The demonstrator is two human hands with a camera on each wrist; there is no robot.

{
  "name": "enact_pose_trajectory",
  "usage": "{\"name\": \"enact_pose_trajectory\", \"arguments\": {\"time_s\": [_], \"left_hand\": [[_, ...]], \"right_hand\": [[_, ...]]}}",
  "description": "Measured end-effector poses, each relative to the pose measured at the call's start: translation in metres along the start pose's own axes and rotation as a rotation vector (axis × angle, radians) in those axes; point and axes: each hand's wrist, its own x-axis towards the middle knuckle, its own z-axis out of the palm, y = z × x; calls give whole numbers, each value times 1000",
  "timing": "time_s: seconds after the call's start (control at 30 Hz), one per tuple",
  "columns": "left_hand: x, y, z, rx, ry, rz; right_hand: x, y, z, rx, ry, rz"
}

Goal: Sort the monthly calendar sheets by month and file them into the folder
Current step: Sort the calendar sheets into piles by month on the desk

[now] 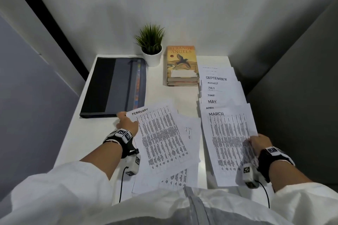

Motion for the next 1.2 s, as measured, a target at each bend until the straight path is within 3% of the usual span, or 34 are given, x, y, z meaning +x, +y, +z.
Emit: {"name": "enact_pose_trajectory", "arguments": {"time_s": [0.13, 0.23, 0.43, 0.53, 0.7, 0.77, 0.83, 0.97, 1.1, 1.2], "left_hand": [[-3, 5, -1, -54, -22, 66], [-6, 9, -5, 79, -123, 127], [-13, 13, -1, 173, -289, 241], [-19, 14, 9, 194, -356, 318], [-33, 12, 28, 273, -401, 473], [-38, 15, 31, 295, -438, 490], [-39, 16, 33, 297, -428, 492], [-31, 18, 32, 189, -202, 395], [-22, 23, 33, -9, -275, 250], [-20, 22, 38, 15, -288, 273]], "right_hand": [[1, -1, 5, -77, -25, 28], [-3, -7, 6, -159, 0, 36], [-31, -41, 16, -346, 240, 31], [-51, -76, 49, -385, 245, -155], [-104, -115, 132, -505, -55, -776], [-116, -120, 157, -616, -166, -921], [-119, -121, 173, -755, -206, -978], [-111, -113, 180, -819, -216, -1063], [-103, -111, 173, -713, -221, -1142], [-99, -115, 172, -666, -257, -1147]]}}
